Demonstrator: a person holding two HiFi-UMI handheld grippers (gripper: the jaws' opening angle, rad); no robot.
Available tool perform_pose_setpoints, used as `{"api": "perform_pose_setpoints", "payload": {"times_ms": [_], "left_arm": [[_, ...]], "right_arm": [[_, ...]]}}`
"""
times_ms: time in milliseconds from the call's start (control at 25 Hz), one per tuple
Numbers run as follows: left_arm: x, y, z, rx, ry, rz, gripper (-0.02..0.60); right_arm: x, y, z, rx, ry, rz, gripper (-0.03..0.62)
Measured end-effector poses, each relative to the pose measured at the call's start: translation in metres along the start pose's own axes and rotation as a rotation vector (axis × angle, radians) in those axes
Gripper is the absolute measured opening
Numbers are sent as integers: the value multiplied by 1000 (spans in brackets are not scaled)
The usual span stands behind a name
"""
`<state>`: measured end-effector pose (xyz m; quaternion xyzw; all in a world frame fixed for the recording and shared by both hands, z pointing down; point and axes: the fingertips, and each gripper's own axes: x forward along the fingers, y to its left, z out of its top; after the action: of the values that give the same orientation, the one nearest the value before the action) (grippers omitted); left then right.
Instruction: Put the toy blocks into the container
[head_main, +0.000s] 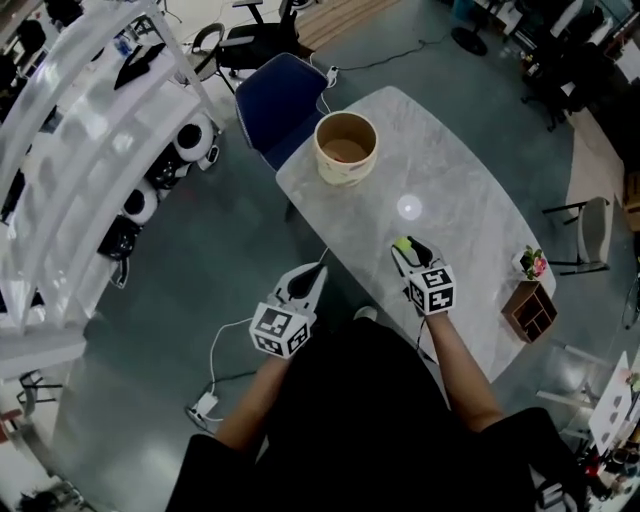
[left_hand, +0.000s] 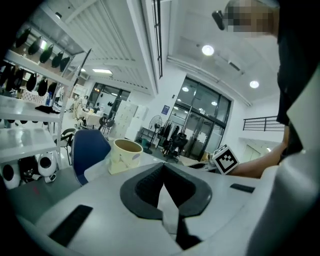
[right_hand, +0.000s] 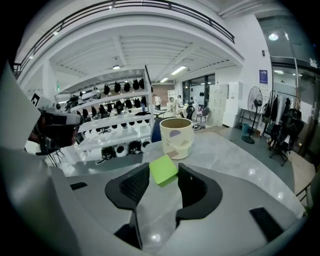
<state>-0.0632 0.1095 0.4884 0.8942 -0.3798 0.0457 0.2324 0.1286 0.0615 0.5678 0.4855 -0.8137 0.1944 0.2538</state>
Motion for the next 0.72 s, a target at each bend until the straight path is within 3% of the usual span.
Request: {"api": "perform_pose_setpoints", "payload": {"times_ms": [280, 720], "left_arm": [[-50, 48, 35, 119, -51, 19, 3], [-113, 98, 27, 73, -74, 65, 3]], "right_arm": [[29, 65, 38, -14, -18, 19, 175], [54, 131, 62, -27, -26, 39, 173]]}}
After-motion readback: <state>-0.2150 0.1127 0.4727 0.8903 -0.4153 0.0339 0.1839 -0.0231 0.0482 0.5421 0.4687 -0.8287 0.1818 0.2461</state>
